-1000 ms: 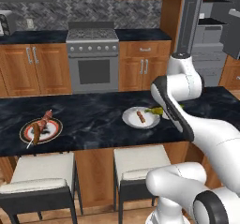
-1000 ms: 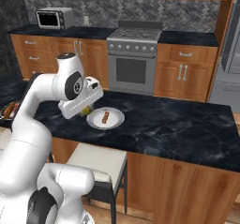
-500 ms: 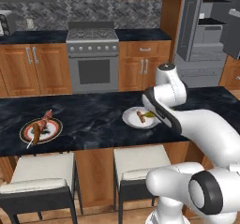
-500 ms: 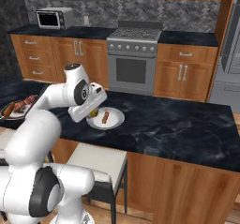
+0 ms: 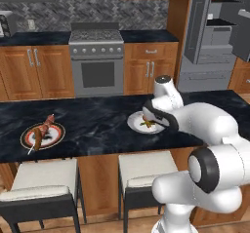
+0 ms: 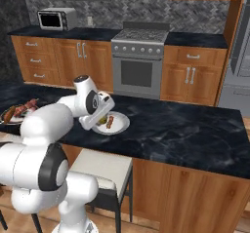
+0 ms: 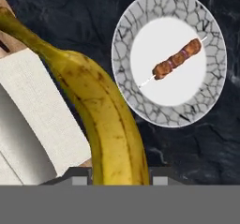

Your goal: Pick up each banana from the fridge and place one banana on each plate on the dining counter.

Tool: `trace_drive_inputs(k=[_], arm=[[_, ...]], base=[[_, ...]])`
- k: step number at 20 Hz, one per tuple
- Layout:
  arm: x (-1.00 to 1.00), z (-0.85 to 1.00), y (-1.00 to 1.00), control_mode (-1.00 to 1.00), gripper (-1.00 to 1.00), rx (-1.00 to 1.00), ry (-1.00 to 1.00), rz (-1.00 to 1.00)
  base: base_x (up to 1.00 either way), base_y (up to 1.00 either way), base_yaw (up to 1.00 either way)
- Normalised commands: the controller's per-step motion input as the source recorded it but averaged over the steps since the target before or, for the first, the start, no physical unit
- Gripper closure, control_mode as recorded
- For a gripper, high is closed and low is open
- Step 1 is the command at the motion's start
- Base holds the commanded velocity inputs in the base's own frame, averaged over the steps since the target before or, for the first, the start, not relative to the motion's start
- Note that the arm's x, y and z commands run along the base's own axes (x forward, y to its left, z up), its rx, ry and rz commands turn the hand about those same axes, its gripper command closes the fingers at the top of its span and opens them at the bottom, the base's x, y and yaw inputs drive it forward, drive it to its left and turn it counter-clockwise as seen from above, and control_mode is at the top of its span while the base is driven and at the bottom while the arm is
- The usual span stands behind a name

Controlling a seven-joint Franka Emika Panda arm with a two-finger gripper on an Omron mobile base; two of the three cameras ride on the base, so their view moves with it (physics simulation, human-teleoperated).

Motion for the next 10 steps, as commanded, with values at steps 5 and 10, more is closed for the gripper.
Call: trace_drive_inputs(k=[5,10], arm=[[0.57,-0.23,-0.06,-1.0,1.0,0.01,0.0,0.02],[0.46,-0.13,-0.14,-1.0,1.0,0.08,0.0,0.09]], base=[[0.0,0.0,0.0],[0.0,0.0,0.0]])
